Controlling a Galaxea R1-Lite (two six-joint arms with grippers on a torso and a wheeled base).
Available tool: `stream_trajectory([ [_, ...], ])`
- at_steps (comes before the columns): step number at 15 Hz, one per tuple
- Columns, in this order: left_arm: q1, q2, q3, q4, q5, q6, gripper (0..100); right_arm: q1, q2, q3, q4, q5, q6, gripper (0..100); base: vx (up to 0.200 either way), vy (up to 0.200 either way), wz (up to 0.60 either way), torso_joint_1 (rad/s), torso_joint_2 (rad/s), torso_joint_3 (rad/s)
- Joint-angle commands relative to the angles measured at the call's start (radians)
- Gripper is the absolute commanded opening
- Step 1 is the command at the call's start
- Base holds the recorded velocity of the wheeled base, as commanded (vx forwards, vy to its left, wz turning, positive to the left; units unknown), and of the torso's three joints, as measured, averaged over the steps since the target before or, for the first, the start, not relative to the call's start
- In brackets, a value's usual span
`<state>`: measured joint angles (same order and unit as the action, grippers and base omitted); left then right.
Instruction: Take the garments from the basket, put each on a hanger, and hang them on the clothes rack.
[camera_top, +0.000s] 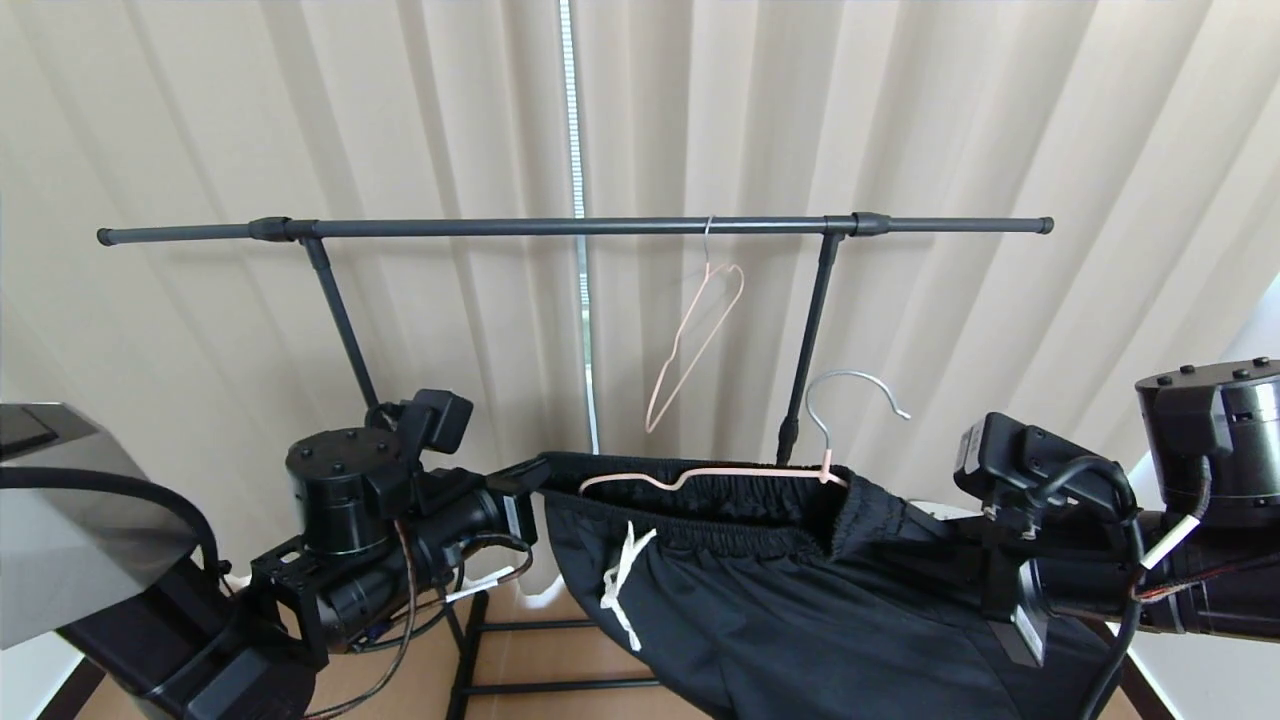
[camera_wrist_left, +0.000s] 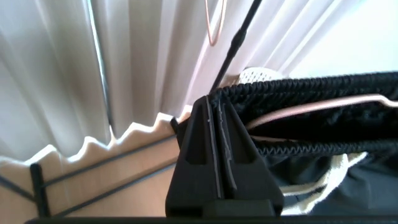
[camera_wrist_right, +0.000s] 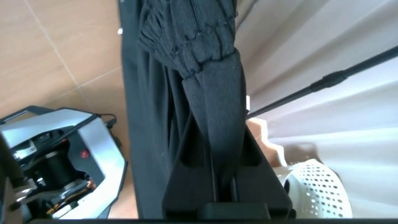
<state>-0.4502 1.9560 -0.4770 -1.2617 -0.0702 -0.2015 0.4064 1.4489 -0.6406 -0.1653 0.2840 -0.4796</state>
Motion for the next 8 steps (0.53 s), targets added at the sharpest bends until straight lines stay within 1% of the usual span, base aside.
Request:
stream_trajectory([
  [1,-0.018,-0.12,-0.063,0.127,0.0,0.016,0,0.008,0.03,-0.002,-0.022,-0.016,0.001,0,0.0,0.0,0.0,0.0,0.0,0.0],
  [2,-0.035,-0.163,-0.134,0.272,0.009,0.039,0,0.028,0.041,-0.002,-0.056,-0.028,0.006,0,0.0,0.0,0.0,0.0,0.0,0.0],
  [4,-0.073,-0.212,-0.238,0.492,0.029,0.062,0,0.043,0.07,0.001,-0.108,-0.049,0.013,0,0.0,0.0,0.0,0.0,0.0,0.0],
  [5,-0.084,-0.221,-0.27,0.551,0.041,0.063,0,0.049,0.079,0.004,-0.12,-0.062,0.015,0,0.0,0.0,0.0,0.0,0.0,0.0],
  [6,-0.104,-0.226,-0.322,0.65,0.067,0.063,0,0.055,0.09,0.009,-0.128,-0.075,0.015,0,0.0,0.0,0.0,0.0,0.0,0.0],
  [7,-0.128,-0.232,-0.351,0.717,0.096,0.063,0,0.055,0.097,0.009,-0.128,-0.077,0.018,0,0.0,0.0,0.0,0.0,0.0,0.0],
  [8,-0.142,-0.236,-0.37,0.757,0.118,0.066,0,0.055,0.099,0.01,-0.129,-0.077,0.021,0,0.0,0.0,0.0,0.0,0.0,0.0],
])
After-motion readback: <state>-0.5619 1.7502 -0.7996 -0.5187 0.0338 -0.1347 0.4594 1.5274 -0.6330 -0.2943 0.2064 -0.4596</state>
